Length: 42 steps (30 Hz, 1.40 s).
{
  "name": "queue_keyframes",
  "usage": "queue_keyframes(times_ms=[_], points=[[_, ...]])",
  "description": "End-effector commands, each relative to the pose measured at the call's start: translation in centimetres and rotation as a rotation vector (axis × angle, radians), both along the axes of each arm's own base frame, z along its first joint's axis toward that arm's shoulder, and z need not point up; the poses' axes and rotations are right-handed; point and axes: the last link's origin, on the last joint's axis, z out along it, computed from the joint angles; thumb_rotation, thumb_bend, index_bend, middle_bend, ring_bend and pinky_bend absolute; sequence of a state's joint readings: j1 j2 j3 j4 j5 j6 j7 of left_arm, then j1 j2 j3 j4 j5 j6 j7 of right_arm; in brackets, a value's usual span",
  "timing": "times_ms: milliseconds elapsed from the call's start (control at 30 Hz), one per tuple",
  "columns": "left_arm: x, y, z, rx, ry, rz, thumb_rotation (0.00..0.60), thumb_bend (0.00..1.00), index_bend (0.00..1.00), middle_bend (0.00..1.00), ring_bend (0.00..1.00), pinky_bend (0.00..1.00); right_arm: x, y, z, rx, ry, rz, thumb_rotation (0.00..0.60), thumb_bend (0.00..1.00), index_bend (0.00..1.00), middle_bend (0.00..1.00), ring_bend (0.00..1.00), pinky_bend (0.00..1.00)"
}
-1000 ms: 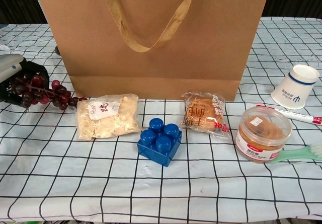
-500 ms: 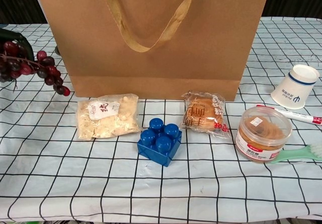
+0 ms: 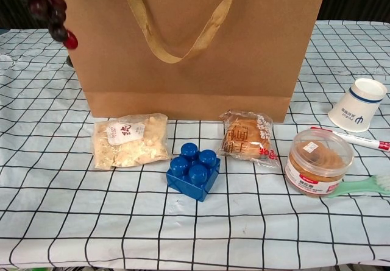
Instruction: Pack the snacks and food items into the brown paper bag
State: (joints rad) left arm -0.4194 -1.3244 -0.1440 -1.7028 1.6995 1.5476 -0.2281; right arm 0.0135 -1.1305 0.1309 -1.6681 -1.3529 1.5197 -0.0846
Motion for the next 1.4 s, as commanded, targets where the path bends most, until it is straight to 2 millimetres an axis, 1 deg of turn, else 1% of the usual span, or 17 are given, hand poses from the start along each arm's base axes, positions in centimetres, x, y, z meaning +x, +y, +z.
queue_keyframes(times_ms=[33, 67, 233, 367, 433, 500, 600, 833, 967, 1067, 1133, 1167, 1200, 1267, 1300, 1367, 1400], points=[[4.4, 0.7, 2.7, 0.05, 0.003, -0.082, 0.6, 0.54, 0.59, 0.69, 0.59, 0.65, 0.0, 0.0, 0.0, 0.0, 0.003, 0.0, 0.6, 0.22, 0.0, 0.07, 0.18, 0.21], [5.6, 0.8, 3.2, 0.062, 0.0, -0.104, 0.6, 0.54, 0.59, 0.69, 0.59, 0.65, -0.1, -0.1, 0.0, -0.001, 0.014, -0.003, 0.6, 0.22, 0.0, 0.07, 0.18, 0.21], [9.1, 2.1, 4.2, 0.097, 0.002, -0.12, 0.6, 0.54, 0.59, 0.69, 0.59, 0.65, -0.2, -0.1, -0.3, 0.003, 0.018, -0.01, 0.6, 0.22, 0.0, 0.07, 0.18, 0.22], [12.4, 4.0, 4.4, 0.114, 0.03, -0.119, 0.6, 0.54, 0.58, 0.69, 0.59, 0.65, -0.2, -0.2, -0.5, 0.01, 0.024, -0.012, 0.6, 0.22, 0.0, 0.07, 0.18, 0.22], [14.0, 5.1, 4.3, 0.116, 0.043, -0.109, 0.6, 0.54, 0.58, 0.68, 0.59, 0.65, -0.3, -0.3, -0.5, 0.011, 0.024, -0.014, 0.6, 0.22, 0.0, 0.07, 0.18, 0.22], [16.6, 7.0, 3.6, 0.119, 0.082, -0.098, 0.6, 0.54, 0.58, 0.68, 0.58, 0.65, -0.4, -0.3, -0.6, 0.011, 0.027, -0.021, 0.6, 0.22, 0.0, 0.07, 0.18, 0.22], [18.3, 8.4, 2.6, 0.128, 0.129, -0.067, 0.6, 0.54, 0.57, 0.67, 0.57, 0.64, -0.5, -0.4, -0.5, 0.009, 0.029, -0.024, 0.6, 0.22, 0.0, 0.07, 0.18, 0.21], [19.1, 10.7, 1.1, 0.136, 0.148, 0.011, 0.6, 0.54, 0.57, 0.66, 0.57, 0.64, -0.8, -0.3, -0.4, 0.007, 0.03, -0.033, 0.6, 0.22, 0.01, 0.07, 0.18, 0.22], [18.7, 11.2, 0.5, 0.133, 0.159, 0.036, 0.6, 0.54, 0.56, 0.65, 0.56, 0.64, -0.8, -0.4, -0.5, 0.012, 0.032, -0.037, 0.6, 0.22, 0.01, 0.07, 0.18, 0.22], [18.3, 11.5, 0.3, 0.139, 0.184, 0.044, 0.6, 0.52, 0.53, 0.63, 0.54, 0.63, -0.9, -0.4, -0.6, 0.012, 0.034, -0.039, 0.6, 0.22, 0.01, 0.07, 0.18, 0.21], [17.7, 11.6, 0.0, 0.136, 0.231, 0.054, 0.6, 0.47, 0.44, 0.57, 0.47, 0.58, -0.8, -0.4, -0.6, 0.015, 0.036, -0.04, 0.6, 0.22, 0.01, 0.07, 0.18, 0.21], [16.9, 11.7, -0.3, 0.109, 0.292, 0.069, 0.6, 0.4, 0.35, 0.49, 0.4, 0.52, -0.8, -0.4, -0.7, 0.015, 0.037, -0.039, 0.6, 0.22, 0.01, 0.07, 0.18, 0.21], [16.7, 11.8, -0.2, 0.091, 0.308, 0.079, 0.6, 0.33, 0.26, 0.4, 0.31, 0.44, -0.8, -0.4, -0.7, 0.014, 0.037, -0.039, 0.6, 0.22, 0.01, 0.07, 0.18, 0.21], [16.6, 11.7, 0.1, 0.059, 0.322, 0.096, 0.6, 0.21, 0.15, 0.25, 0.15, 0.31, -0.8, -0.4, -0.6, 0.012, 0.037, -0.039, 0.6, 0.22, 0.01, 0.07, 0.18, 0.21], [16.6, 11.7, 0.4, 0.056, 0.323, 0.101, 0.6, 0.16, 0.1, 0.18, 0.07, 0.24, -0.8, -0.4, -0.6, 0.011, 0.036, -0.038, 0.6, 0.22, 0.01, 0.07, 0.18, 0.21], [16.7, 11.6, 0.9, 0.061, 0.307, 0.103, 0.6, 0.09, 0.06, 0.12, 0.01, 0.18, -0.8, -0.4, -0.6, 0.011, 0.035, -0.037, 0.6, 0.22, 0.01, 0.07, 0.18, 0.22], [16.8, 11.5, 1.4, 0.068, 0.28, 0.096, 0.6, 0.07, 0.06, 0.11, 0.0, 0.17, -0.7, -0.4, -0.6, 0.01, 0.033, -0.035, 0.6, 0.22, 0.01, 0.07, 0.18, 0.22]])
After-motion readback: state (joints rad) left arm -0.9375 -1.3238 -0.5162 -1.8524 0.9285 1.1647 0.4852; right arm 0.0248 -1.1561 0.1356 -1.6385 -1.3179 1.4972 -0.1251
